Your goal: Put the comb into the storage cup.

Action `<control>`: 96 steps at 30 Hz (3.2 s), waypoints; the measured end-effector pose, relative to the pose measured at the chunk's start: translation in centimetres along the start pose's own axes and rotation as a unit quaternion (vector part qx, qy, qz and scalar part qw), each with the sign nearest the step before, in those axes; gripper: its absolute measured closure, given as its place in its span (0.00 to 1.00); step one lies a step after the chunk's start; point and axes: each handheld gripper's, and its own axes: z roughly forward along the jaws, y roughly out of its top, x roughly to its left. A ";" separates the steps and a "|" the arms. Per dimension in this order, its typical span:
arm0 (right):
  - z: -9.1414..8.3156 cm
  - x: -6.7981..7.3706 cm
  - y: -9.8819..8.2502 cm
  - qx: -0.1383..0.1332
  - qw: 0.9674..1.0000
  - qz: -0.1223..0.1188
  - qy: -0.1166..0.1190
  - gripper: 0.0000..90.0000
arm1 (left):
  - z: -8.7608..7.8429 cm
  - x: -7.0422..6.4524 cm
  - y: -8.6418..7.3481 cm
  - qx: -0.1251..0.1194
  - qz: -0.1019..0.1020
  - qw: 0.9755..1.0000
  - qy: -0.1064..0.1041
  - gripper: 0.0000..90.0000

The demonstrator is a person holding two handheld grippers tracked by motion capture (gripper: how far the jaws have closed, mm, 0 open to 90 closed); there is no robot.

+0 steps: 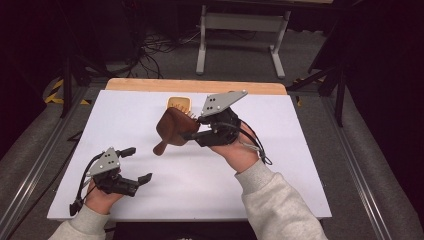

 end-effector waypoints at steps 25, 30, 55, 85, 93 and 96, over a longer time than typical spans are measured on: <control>-1.0 -3.4 3.9 -0.008 0.998 -0.013 -0.058 0.69 | -1.1 2.5 -1.7 -0.009 -0.041 0.998 0.039 0.00; -1.2 -4.2 4.2 -0.012 0.998 -0.011 -0.066 0.69 | -1.2 2.8 -1.9 -0.008 -0.052 0.998 0.043 0.00; -0.6 -7.7 3.4 -0.023 0.992 0.017 -0.126 0.69 | -1.2 3.2 -2.4 -0.004 -0.056 0.997 0.061 0.00; 2.3 -10.3 2.2 0.003 0.989 0.057 -0.135 0.69 | -1.1 3.0 -2.4 0.001 -0.042 0.997 0.063 0.00; 3.5 -11.0 1.6 0.019 0.989 0.068 -0.130 0.69 | -1.1 3.1 -2.4 0.002 -0.041 0.997 0.063 0.00; 3.8 -11.2 1.5 0.023 0.989 0.069 -0.128 0.69 | -1.1 3.1 -2.4 0.002 -0.042 0.997 0.062 0.00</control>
